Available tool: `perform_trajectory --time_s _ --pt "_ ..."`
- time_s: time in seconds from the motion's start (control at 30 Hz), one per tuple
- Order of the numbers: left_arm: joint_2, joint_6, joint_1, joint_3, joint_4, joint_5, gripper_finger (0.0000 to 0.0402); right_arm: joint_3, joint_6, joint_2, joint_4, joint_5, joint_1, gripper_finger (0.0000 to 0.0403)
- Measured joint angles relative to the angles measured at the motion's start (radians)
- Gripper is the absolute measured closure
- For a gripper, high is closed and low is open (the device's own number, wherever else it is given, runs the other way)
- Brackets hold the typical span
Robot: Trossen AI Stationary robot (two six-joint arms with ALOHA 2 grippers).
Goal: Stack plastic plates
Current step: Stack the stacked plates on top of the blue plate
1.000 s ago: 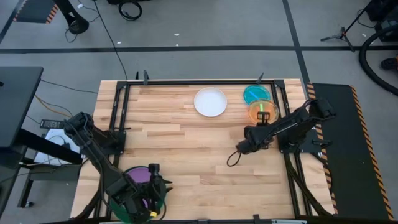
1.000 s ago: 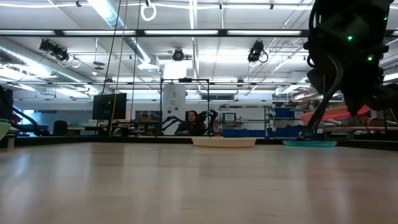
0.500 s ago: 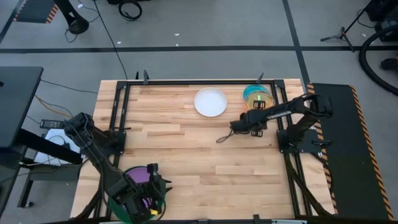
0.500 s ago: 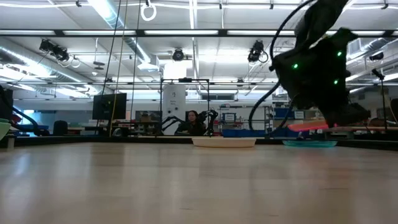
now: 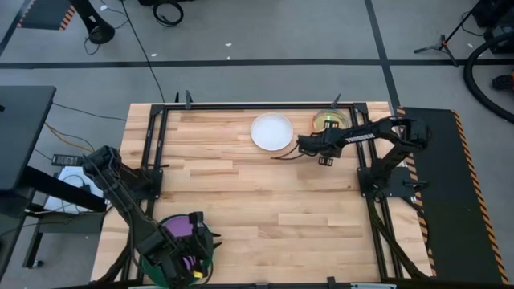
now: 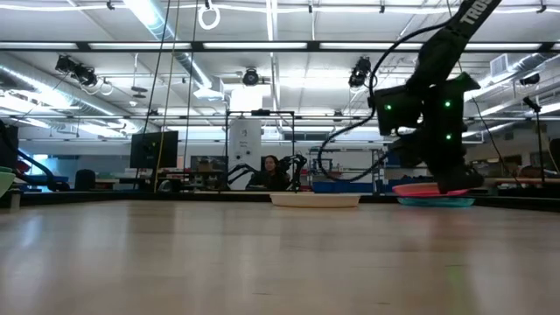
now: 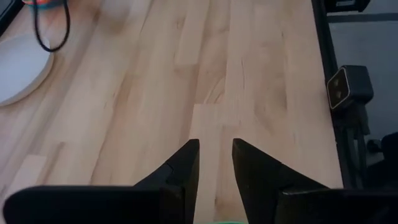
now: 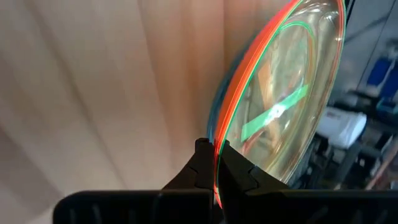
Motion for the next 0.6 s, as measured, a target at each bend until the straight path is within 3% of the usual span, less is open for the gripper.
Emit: perform_trajectory --time_s 0.17,0.6 --pt "0.007 -0.046 0.0 0.0 0.0 -0.001 0.0296 0.0 -0.101 0.0 0.087 -0.002 -0.052 0.0394" --pt "0.008 -0.016 -0.007 0.0 -0.001 0.001 0.0296 0.0 -0.071 0.0 0.08 -0.074 -0.134 0.0393"
